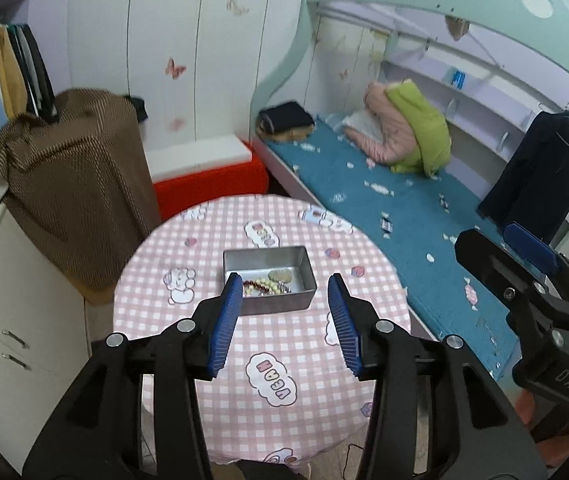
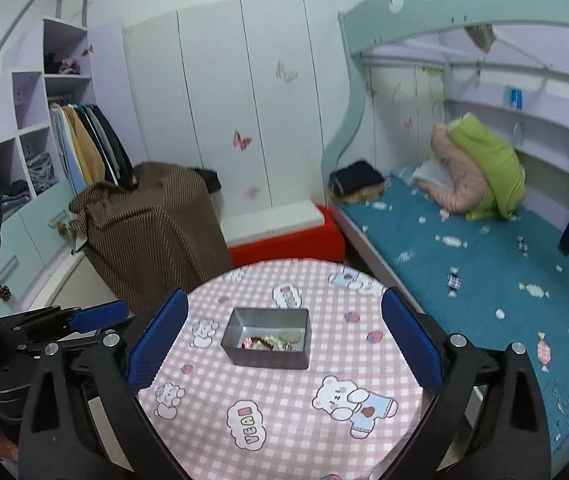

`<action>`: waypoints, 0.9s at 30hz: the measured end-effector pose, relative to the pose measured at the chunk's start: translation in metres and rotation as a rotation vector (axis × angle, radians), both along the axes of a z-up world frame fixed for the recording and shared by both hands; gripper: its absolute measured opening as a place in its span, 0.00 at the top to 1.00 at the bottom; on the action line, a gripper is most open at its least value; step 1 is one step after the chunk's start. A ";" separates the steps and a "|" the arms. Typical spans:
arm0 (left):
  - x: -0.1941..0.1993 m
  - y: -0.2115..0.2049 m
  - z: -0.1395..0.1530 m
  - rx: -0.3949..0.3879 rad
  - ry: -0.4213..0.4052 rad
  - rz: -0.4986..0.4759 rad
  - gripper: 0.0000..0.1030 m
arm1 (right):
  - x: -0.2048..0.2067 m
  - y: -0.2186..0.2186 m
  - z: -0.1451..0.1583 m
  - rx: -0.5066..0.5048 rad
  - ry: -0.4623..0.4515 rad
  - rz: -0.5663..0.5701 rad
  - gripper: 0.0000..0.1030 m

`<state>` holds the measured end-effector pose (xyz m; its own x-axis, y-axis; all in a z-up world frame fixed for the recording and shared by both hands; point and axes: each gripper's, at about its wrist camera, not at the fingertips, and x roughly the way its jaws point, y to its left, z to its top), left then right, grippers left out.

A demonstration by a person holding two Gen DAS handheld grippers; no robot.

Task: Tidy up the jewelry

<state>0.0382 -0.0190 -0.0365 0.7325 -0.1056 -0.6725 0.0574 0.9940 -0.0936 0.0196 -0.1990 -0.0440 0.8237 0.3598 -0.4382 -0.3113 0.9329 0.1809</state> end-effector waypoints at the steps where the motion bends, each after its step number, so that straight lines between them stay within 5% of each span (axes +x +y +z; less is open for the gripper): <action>1: -0.006 -0.001 0.005 0.003 -0.018 -0.001 0.56 | -0.008 0.000 0.004 -0.007 -0.026 -0.004 0.09; 11: -0.044 -0.006 0.028 0.022 -0.126 0.011 0.56 | -0.041 0.003 0.010 -0.035 -0.126 -0.040 0.08; 27: -0.072 -0.006 0.031 0.025 -0.160 0.017 0.56 | -0.064 -0.001 0.013 -0.031 -0.149 -0.049 0.08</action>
